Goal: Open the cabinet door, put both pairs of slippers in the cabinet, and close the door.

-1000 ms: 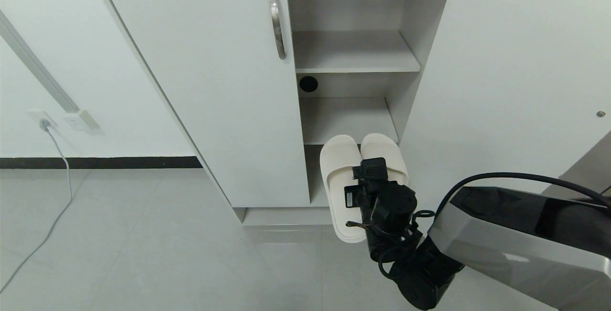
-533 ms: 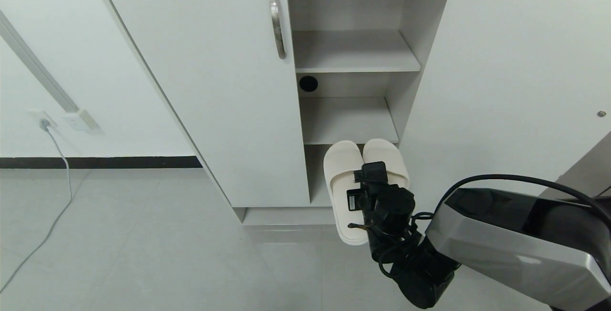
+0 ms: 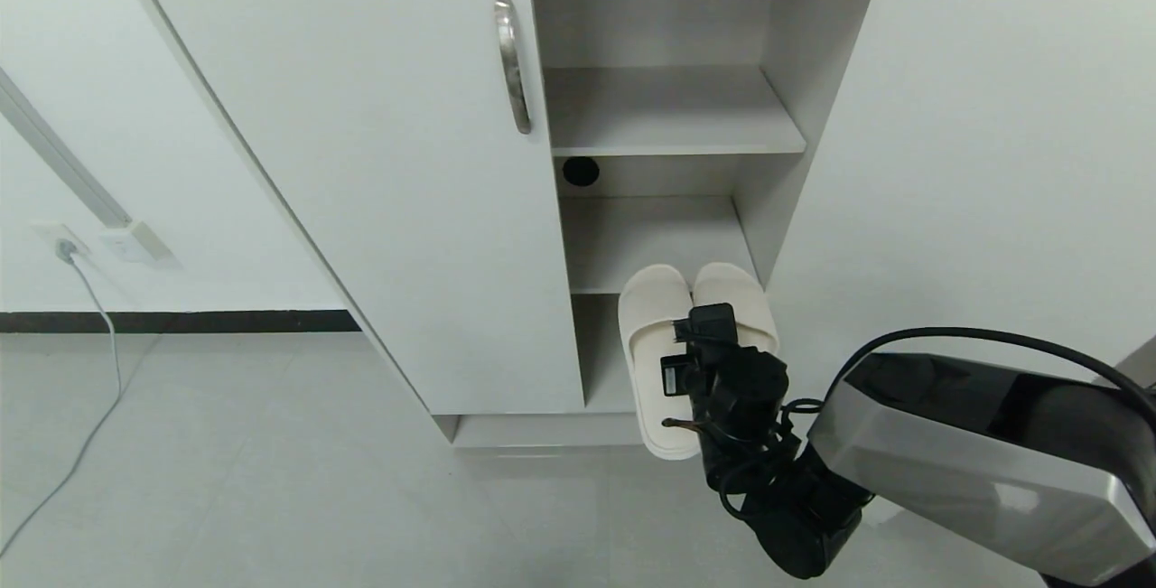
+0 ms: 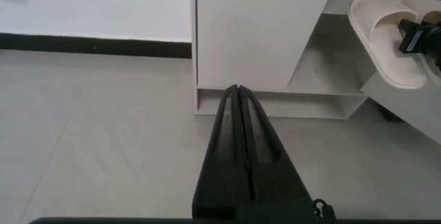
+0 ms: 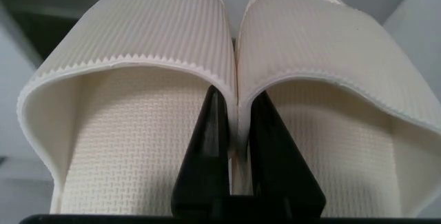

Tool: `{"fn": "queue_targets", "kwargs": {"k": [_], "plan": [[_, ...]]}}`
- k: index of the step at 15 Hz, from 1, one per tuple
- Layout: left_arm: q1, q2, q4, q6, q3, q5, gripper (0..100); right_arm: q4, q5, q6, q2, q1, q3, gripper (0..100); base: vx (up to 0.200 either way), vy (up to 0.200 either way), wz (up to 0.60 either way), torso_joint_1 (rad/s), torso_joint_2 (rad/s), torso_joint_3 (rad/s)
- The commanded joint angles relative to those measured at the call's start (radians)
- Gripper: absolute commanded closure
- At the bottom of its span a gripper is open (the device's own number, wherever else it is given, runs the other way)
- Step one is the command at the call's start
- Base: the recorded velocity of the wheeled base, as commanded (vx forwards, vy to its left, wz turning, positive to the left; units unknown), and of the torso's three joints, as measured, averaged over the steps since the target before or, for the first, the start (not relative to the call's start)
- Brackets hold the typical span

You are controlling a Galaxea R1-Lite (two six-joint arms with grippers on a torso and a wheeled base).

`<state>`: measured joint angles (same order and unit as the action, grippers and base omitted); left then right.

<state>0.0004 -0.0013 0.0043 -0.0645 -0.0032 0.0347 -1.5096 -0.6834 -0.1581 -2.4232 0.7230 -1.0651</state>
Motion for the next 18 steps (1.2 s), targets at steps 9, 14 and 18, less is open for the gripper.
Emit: {"fn": "queue_targets", "kwargs": {"k": [9, 14, 18], "plan": [[0.000, 0.001, 0.000, -0.001, 0.000, 0.001, 100, 0.042, 0.005, 0.000, 0.000, -0.010, -0.026, 100, 0.178, 0.000, 0.00, 0.004, 0.00, 0.001], [0.001, 0.001, 0.000, -0.001, 0.000, 0.001, 100, 0.295, 0.058, 0.140, 0.000, -0.040, -0.200, 100, 0.000, 0.000, 0.00, 0.000, 0.00, 0.000], [0.001, 0.001, 0.000, -0.001, 0.000, 0.001, 100, 0.440, 0.104, 0.143, -0.014, -0.056, -0.354, 100, 0.000, 0.000, 0.00, 0.000, 0.00, 0.000]]}}
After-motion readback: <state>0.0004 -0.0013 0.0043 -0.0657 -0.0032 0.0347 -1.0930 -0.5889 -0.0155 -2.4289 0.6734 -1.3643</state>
